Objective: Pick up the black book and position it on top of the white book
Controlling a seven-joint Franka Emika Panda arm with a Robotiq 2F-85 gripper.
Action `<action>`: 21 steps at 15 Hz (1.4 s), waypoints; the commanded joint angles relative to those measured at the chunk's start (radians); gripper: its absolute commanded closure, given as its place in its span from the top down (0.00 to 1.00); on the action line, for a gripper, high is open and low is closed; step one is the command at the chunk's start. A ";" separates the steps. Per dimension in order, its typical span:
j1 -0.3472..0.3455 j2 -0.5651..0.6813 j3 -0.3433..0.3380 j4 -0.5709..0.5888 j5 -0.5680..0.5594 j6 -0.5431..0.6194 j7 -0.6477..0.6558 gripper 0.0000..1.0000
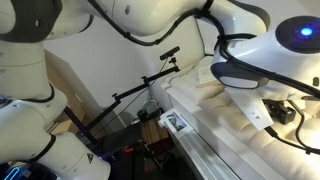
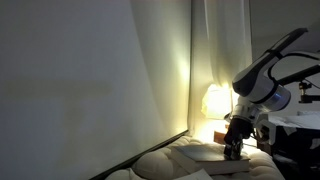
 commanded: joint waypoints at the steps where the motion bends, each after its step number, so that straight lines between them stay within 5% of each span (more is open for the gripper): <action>1: -0.008 0.057 0.013 0.054 -0.033 -0.011 0.018 1.00; 2: -0.006 0.059 0.013 0.055 -0.033 -0.003 0.018 0.75; 3: -0.009 0.058 0.016 0.053 -0.029 0.012 0.001 0.74; 14: -0.056 -0.017 0.043 -0.001 0.011 0.041 -0.071 0.03; 19: -0.074 -0.058 0.068 -0.041 0.050 0.098 -0.185 0.00; 20: -0.069 -0.057 0.063 -0.041 0.046 0.097 -0.182 0.25; 21: -0.067 -0.054 0.060 -0.037 0.035 0.082 -0.188 0.25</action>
